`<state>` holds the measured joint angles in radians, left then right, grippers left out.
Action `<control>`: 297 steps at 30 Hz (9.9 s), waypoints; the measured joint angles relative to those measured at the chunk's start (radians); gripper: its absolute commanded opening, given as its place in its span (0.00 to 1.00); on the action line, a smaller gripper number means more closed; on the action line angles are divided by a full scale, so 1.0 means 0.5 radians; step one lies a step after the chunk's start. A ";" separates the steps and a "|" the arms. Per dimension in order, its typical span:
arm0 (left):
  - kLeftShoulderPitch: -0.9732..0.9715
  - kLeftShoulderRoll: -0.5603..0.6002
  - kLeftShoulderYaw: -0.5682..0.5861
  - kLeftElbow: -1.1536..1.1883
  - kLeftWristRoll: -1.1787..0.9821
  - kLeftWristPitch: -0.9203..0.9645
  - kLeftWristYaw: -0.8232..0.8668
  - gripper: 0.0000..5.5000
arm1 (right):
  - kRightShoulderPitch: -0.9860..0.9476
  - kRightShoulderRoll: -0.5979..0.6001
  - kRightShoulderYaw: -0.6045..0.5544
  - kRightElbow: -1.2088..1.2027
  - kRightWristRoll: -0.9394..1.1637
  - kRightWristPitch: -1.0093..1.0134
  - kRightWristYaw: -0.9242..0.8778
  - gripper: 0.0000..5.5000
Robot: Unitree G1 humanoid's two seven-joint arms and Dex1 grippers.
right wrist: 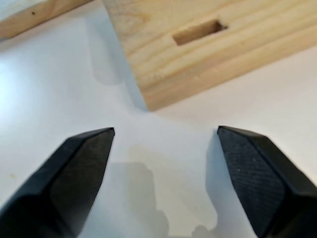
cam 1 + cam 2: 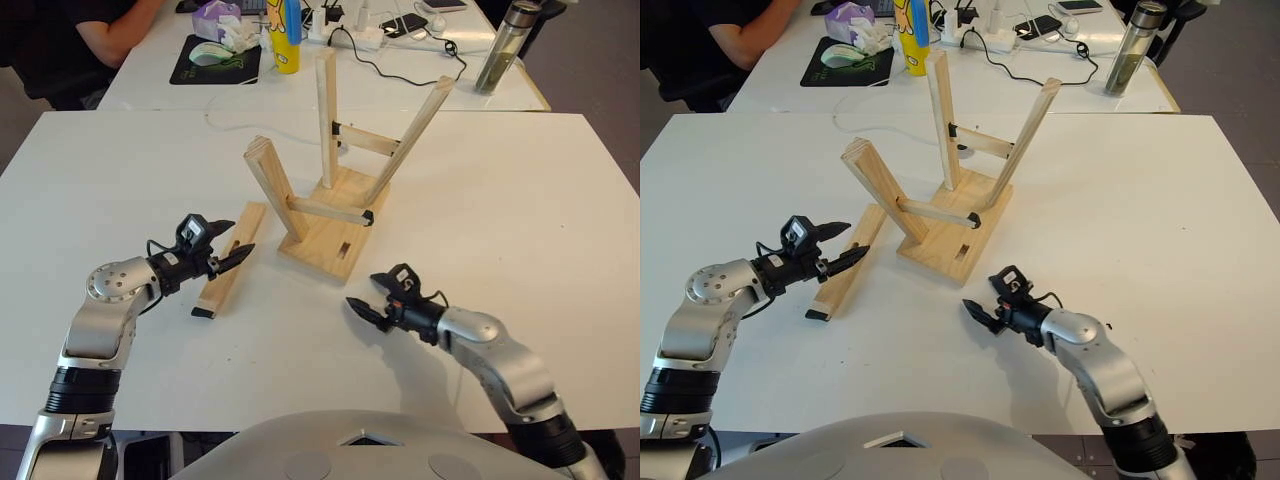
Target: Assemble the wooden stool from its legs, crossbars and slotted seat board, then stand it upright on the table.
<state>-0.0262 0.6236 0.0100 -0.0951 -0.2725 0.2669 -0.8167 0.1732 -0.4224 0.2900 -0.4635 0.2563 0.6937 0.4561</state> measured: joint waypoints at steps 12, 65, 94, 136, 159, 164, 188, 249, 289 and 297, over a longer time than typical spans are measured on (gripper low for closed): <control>-0.180 0.052 -0.004 0.145 0.003 -0.002 -0.120 0.56 | -0.083 0.283 0.050 0.230 -0.305 -0.193 -0.407 0.70; 0.120 -0.088 -0.098 -0.283 0.220 0.820 0.760 0.68 | 0.059 0.006 -0.125 0.031 -0.202 -0.104 0.003 0.71; 0.026 0.804 0.209 0.002 -0.413 0.414 -1.126 0.39 | -0.116 0.073 -0.877 -0.025 1.313 0.492 0.368 0.71; -0.099 0.139 -0.134 -0.699 -1.184 1.152 -0.510 0.39 | -0.205 0.064 -0.782 0.092 1.960 0.478 0.568 0.49; -0.140 0.020 -0.180 -0.573 -0.946 0.898 -0.332 0.68 | -0.216 0.014 -0.770 0.223 1.692 0.263 0.603 0.38; -0.131 0.015 -0.041 -0.578 -1.104 0.979 -0.285 0.73 | -0.206 -0.098 -0.788 0.265 1.586 0.234 0.698 0.38; 0.023 -0.754 -0.674 -0.472 0.104 0.546 0.974 0.24 | -0.662 -0.891 -1.209 0.946 1.399 0.332 1.339 0.38; -0.422 -1.086 -0.820 0.116 0.608 0.720 1.059 0.00 | -2.030 -0.688 -0.284 2.066 0.107 -0.867 2.255 0.38; -0.565 -0.950 -0.565 -0.826 0.300 0.818 0.779 0.00 | -1.980 -0.632 -0.186 1.750 0.053 -0.727 2.053 0.38; -0.767 -1.121 -0.788 -0.499 0.469 0.960 1.032 0.00 | -2.013 -0.609 -0.160 1.781 0.051 -0.719 2.017 0.38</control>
<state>-0.4098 0.0629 -0.3840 -0.3444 -0.0380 0.7467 -0.3006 -0.8332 -0.7268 0.2099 0.4268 0.2819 0.3342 1.4648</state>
